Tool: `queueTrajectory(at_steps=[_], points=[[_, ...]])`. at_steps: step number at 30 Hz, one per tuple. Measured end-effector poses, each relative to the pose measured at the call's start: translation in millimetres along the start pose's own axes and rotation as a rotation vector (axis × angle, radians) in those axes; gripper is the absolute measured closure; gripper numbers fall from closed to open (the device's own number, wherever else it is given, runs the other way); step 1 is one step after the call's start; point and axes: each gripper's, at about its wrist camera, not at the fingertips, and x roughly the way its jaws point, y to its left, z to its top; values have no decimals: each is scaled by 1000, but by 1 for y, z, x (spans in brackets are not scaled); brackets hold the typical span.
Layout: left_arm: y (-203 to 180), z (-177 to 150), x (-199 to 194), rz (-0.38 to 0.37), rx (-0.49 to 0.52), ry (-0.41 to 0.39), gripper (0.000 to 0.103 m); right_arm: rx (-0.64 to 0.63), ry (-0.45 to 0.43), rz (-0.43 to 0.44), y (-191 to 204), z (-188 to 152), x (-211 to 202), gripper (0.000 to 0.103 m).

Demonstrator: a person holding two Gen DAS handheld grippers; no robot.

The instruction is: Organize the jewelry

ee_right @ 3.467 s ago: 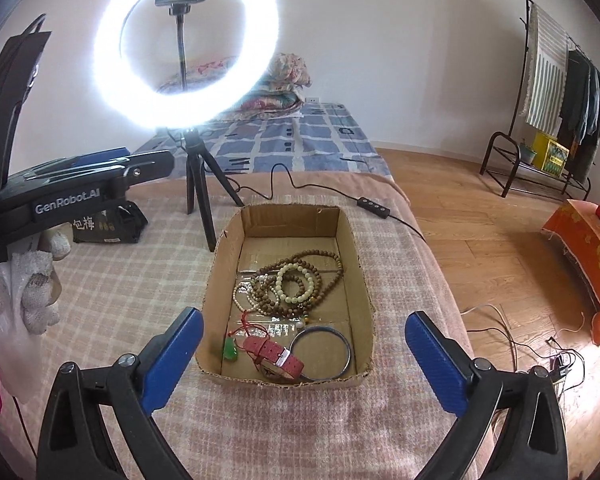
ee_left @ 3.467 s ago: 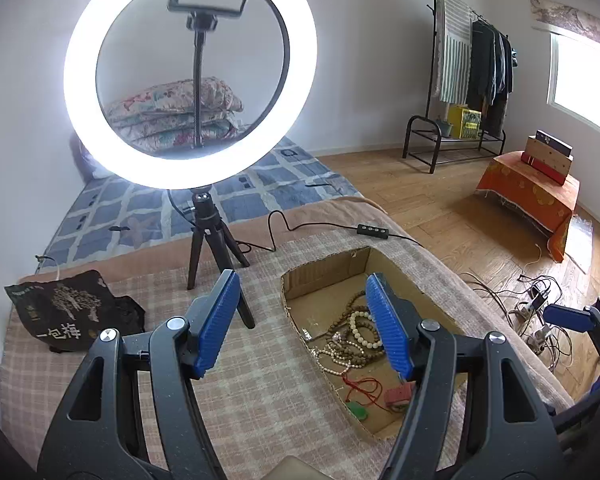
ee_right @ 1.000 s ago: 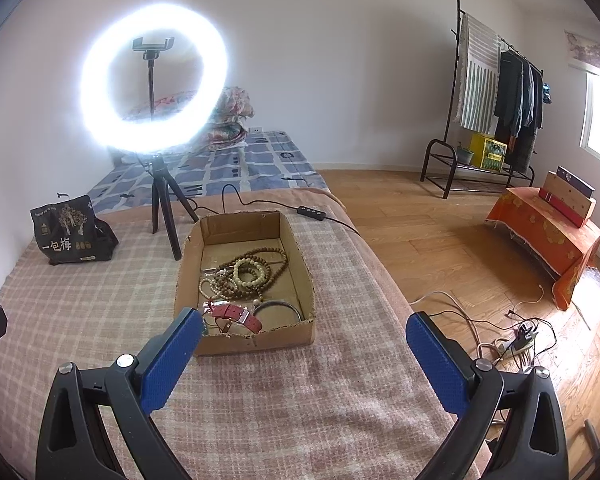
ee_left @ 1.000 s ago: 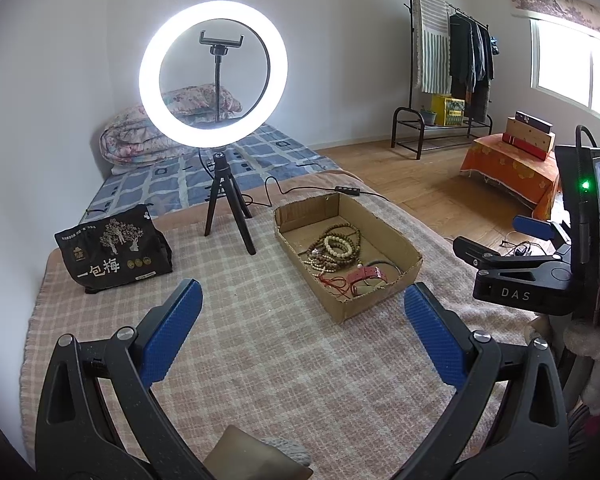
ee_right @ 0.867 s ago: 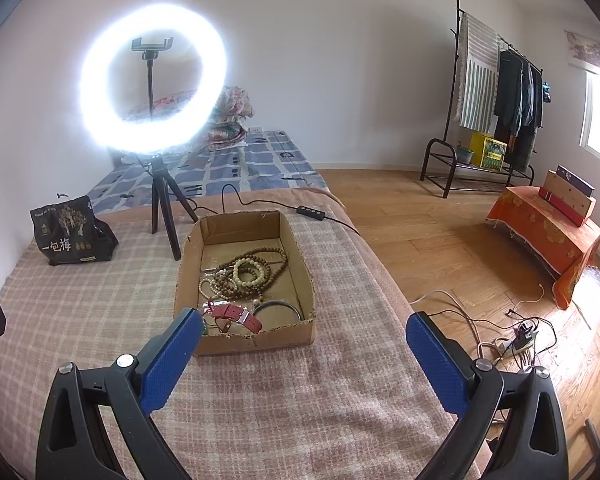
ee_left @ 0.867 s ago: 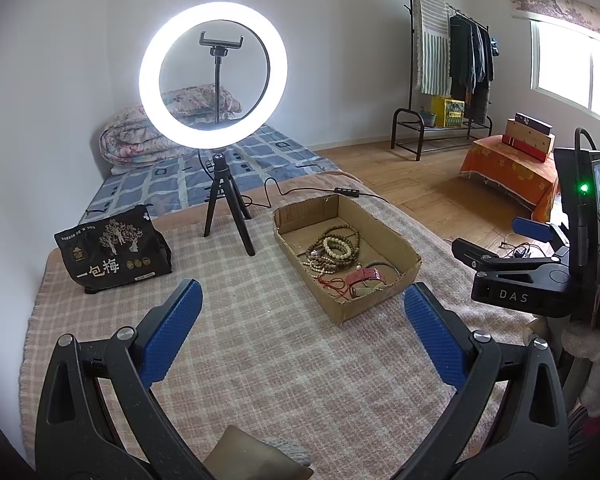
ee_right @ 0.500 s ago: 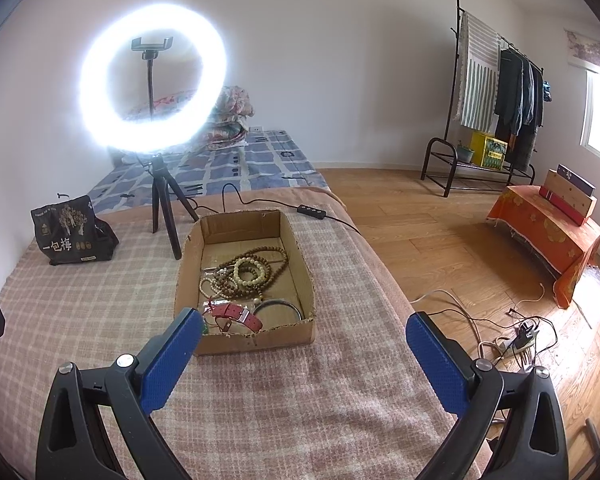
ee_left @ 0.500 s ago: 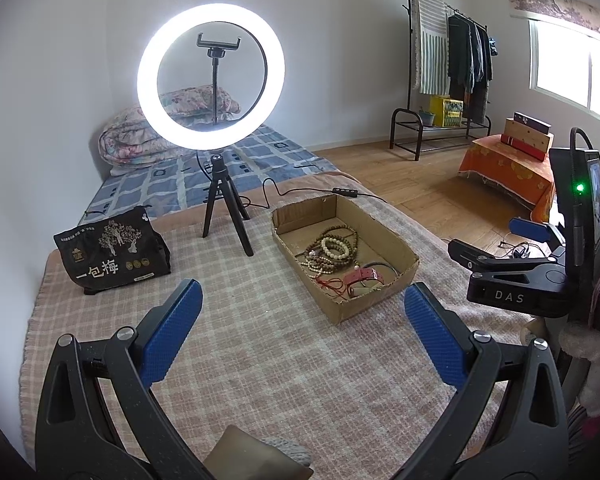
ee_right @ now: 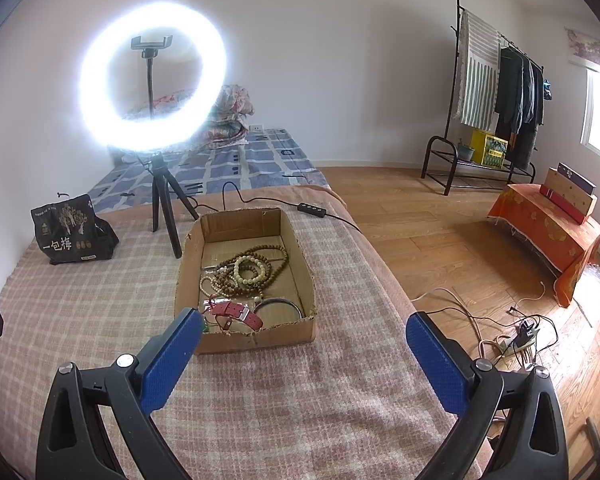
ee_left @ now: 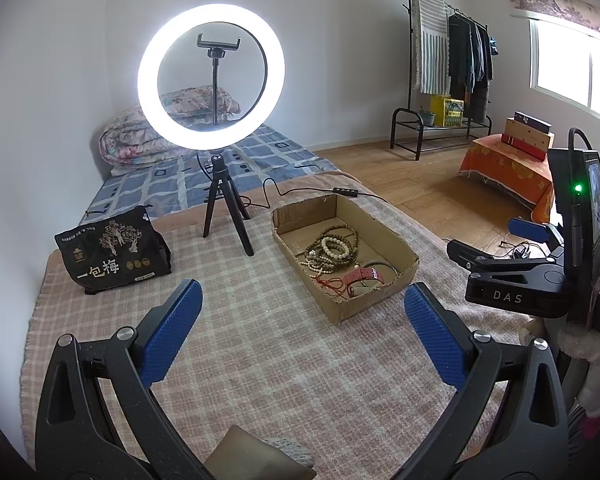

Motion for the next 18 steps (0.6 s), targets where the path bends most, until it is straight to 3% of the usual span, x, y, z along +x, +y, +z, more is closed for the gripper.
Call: queueTrajectory(at_steps=[18], points=[[1,-1,-4,11,-12,0,0,-5,8,3,2,-2,1,0]])
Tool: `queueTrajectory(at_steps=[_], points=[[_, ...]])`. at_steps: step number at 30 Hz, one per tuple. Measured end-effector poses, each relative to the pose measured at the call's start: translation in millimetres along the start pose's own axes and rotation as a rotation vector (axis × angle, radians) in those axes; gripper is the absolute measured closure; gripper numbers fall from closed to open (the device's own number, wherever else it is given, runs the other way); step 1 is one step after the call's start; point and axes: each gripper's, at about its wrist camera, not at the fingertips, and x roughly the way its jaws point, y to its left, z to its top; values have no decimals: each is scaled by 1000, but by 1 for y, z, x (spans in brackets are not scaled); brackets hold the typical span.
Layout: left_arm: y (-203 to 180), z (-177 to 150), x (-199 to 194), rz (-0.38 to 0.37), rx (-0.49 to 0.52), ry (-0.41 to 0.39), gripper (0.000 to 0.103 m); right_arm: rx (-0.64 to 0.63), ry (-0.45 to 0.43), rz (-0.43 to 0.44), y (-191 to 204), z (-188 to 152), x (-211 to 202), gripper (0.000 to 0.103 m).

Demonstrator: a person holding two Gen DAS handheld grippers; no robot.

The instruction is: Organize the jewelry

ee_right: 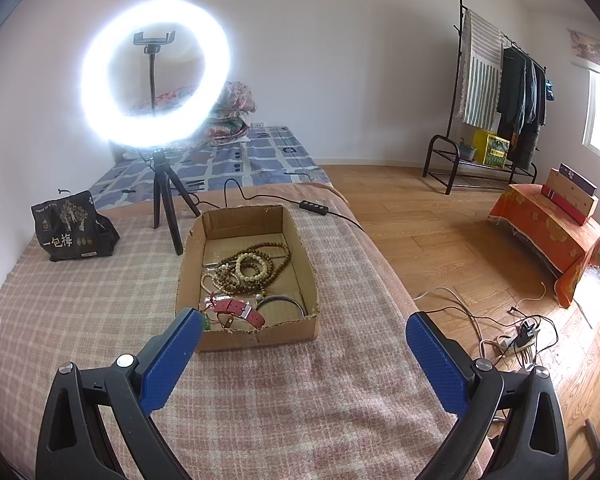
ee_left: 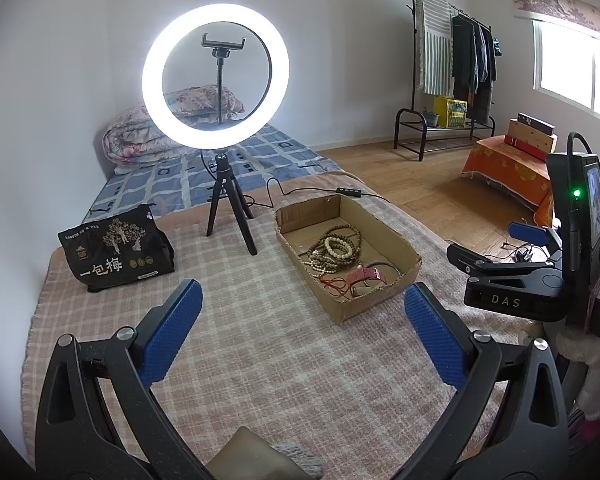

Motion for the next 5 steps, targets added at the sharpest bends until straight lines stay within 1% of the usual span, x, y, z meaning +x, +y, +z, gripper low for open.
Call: queueTrajectory(at_steps=[5], points=[[2,0,-2,13,4,-16,0,-1,0,-1,0,0,0,0]])
